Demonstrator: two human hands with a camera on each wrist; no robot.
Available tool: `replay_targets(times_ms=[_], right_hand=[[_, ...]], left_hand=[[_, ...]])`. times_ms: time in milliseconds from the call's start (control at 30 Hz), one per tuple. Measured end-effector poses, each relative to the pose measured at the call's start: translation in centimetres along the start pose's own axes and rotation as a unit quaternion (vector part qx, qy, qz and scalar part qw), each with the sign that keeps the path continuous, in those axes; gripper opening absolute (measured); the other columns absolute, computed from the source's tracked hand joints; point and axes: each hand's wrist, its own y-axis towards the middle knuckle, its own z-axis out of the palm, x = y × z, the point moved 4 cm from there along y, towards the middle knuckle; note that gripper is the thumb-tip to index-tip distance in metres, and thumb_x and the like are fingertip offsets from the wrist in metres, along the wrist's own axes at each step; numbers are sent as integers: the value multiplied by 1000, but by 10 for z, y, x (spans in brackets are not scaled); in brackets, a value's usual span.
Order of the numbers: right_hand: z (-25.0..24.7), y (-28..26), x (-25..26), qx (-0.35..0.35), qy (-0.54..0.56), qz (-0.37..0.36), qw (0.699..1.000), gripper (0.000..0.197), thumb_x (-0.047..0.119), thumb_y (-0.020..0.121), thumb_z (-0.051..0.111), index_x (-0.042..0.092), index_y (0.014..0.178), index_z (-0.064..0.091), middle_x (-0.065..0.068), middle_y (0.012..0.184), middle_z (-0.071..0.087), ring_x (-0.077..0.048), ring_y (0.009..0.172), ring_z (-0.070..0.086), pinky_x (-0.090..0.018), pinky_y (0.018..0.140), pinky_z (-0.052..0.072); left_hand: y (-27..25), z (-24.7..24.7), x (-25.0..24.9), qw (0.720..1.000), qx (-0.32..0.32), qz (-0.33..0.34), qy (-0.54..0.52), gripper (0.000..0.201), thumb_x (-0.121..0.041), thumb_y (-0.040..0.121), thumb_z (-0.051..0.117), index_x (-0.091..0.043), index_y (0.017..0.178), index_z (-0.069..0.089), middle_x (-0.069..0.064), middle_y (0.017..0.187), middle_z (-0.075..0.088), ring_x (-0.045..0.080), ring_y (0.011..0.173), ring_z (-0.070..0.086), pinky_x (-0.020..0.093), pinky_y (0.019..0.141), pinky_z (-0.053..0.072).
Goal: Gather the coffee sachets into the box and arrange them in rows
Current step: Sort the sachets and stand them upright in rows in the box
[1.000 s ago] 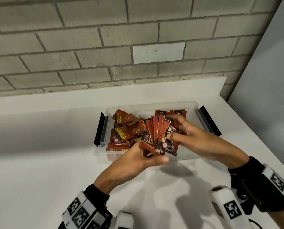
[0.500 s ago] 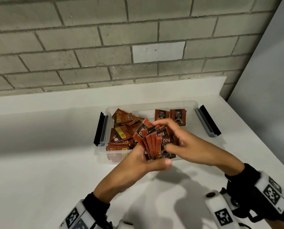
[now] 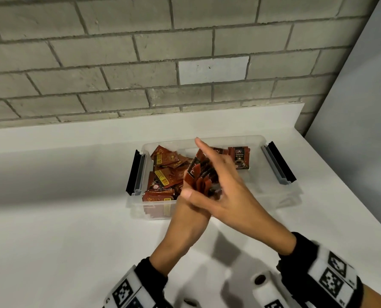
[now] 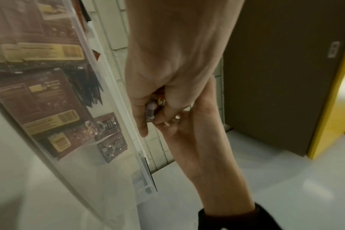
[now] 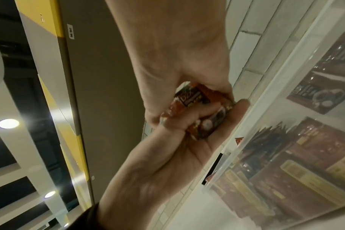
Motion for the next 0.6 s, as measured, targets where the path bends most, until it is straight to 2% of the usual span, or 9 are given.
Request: replay_targets(times_ms=[33, 67, 167, 233, 300, 367, 433, 533, 600], right_hand=[[2, 2, 0, -16, -3, 4, 1000, 79, 47, 78, 69, 66, 135, 18, 12, 124, 33, 15, 114, 39, -2, 92, 39], [2, 4, -1, -40, 0, 5, 999, 78, 42, 79, 71, 65, 134, 22, 11, 118, 33, 11, 110, 44, -4, 92, 39], [2, 10, -3, -105, 1, 4, 994, 58, 32, 81, 70, 55, 126, 42, 7, 109, 36, 4, 100, 52, -6, 89, 42], [1, 12, -4, -142, -15, 12, 990, 43, 33, 81, 69, 42, 118, 50, 6, 106, 39, 5, 96, 52, -3, 81, 42], [-1, 14, -5, -178, -30, 14, 984, 34, 33, 80, 70, 26, 109, 54, 5, 104, 42, 5, 95, 51, 0, 76, 39], [-3, 17, -6, -203, -50, 16, 978, 31, 33, 80, 70, 18, 103, 56, 4, 103, 43, 3, 95, 50, 1, 75, 38], [-5, 19, -6, -214, -52, 15, 975, 31, 33, 81, 69, 20, 106, 54, 4, 103, 43, 6, 95, 47, 1, 75, 36], [-4, 19, -4, -198, -45, 5, 979, 34, 33, 85, 65, 37, 117, 52, 7, 105, 38, 12, 99, 42, 4, 79, 33], [-4, 19, -2, -199, -62, -15, 978, 25, 29, 87, 64, 33, 111, 61, 6, 108, 38, 10, 103, 43, 3, 84, 33]], left_hand=[[-1, 3, -4, 999, -2, 17, 28, 32, 0, 95, 48, -22, 117, 45, -19, 104, 53, -28, 95, 48, -2, 77, 40], [0, 6, -8, 999, 1, 34, 35, 36, 0, 95, 47, -26, 120, 43, -17, 109, 52, -29, 97, 45, -2, 78, 38], [2, 6, -12, 999, 4, 45, 18, 44, 4, 92, 48, -35, 114, 47, -10, 110, 59, -14, 101, 55, 7, 81, 46], [5, 4, -11, 999, -18, 44, -11, 36, -1, 90, 51, -27, 114, 50, -4, 108, 62, -6, 99, 59, 13, 80, 48], [6, 2, -11, 997, -54, 35, -49, 40, -2, 89, 57, -13, 122, 38, 1, 108, 59, -4, 94, 60, 14, 78, 49], [6, 3, -10, 995, -72, 29, -64, 47, 4, 88, 58, -11, 122, 30, -3, 102, 58, -6, 88, 61, 14, 74, 50], [4, 5, -9, 995, -82, 26, -60, 44, 3, 89, 58, -15, 120, 33, -4, 99, 61, -3, 88, 63, 17, 75, 51], [5, 6, -10, 994, -96, 24, -53, 33, -2, 90, 57, -15, 118, 45, -5, 97, 67, 2, 90, 65, 21, 78, 52], [6, 7, -12, 993, -100, 32, -55, 34, -2, 92, 55, -15, 122, 48, -5, 103, 68, 1, 96, 65, 20, 82, 53]])
